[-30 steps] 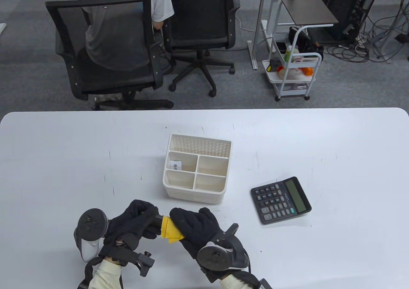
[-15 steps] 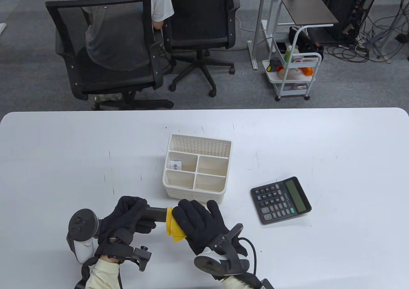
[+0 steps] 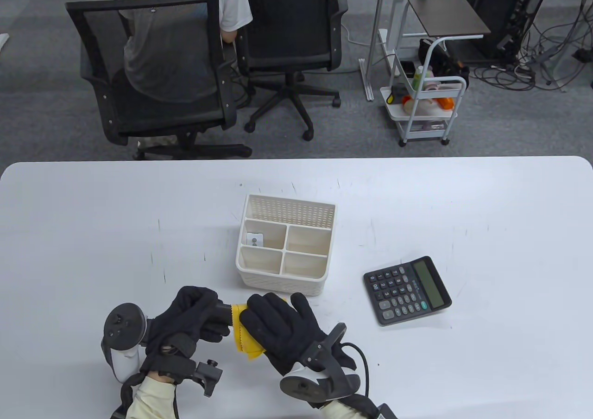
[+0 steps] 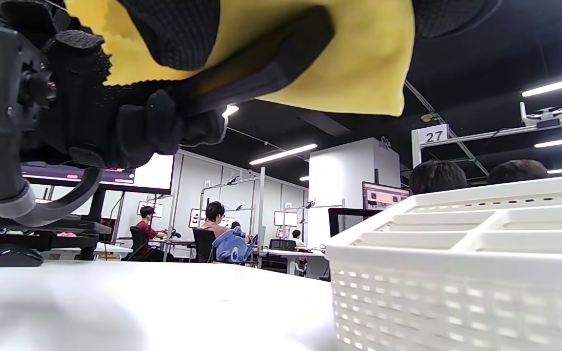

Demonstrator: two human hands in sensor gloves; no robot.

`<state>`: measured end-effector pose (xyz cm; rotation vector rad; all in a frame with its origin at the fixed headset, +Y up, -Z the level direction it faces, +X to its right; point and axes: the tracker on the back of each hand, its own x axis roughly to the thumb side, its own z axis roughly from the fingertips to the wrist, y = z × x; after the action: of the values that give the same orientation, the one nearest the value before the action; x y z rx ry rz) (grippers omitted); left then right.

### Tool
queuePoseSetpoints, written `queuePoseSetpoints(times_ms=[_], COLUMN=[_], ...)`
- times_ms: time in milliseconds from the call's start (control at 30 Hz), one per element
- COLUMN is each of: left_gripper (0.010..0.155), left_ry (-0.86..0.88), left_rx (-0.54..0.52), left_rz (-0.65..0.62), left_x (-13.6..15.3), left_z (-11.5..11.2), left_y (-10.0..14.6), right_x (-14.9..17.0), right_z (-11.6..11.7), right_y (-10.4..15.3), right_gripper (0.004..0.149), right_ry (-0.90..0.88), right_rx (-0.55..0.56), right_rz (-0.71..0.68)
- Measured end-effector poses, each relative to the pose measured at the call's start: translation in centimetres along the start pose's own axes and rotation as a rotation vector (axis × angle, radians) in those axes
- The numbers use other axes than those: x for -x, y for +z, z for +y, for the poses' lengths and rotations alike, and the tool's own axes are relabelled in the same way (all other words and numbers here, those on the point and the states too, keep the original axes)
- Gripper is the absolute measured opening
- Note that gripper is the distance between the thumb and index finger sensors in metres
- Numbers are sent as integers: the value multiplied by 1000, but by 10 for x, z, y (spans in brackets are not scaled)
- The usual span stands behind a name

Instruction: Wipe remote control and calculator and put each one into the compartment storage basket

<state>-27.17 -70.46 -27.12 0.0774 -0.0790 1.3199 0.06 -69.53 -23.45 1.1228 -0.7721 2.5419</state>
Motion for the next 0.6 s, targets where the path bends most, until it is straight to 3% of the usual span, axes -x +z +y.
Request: queuePoseSetpoints(times_ms=[233, 600], left_gripper=[30, 34], left_ry=[-6, -94], left_rx=[-1, 38], left_rz=[-30, -241], left_x=[-1, -24], left_z=[4, -16], left_y=[0, 9], right_x=[7, 35], right_z=[-1, -5], right_y=[1, 2], right_gripper=[53, 53], right_ry=[-136, -432], right_rx=[22, 61], right_rz=[107, 482])
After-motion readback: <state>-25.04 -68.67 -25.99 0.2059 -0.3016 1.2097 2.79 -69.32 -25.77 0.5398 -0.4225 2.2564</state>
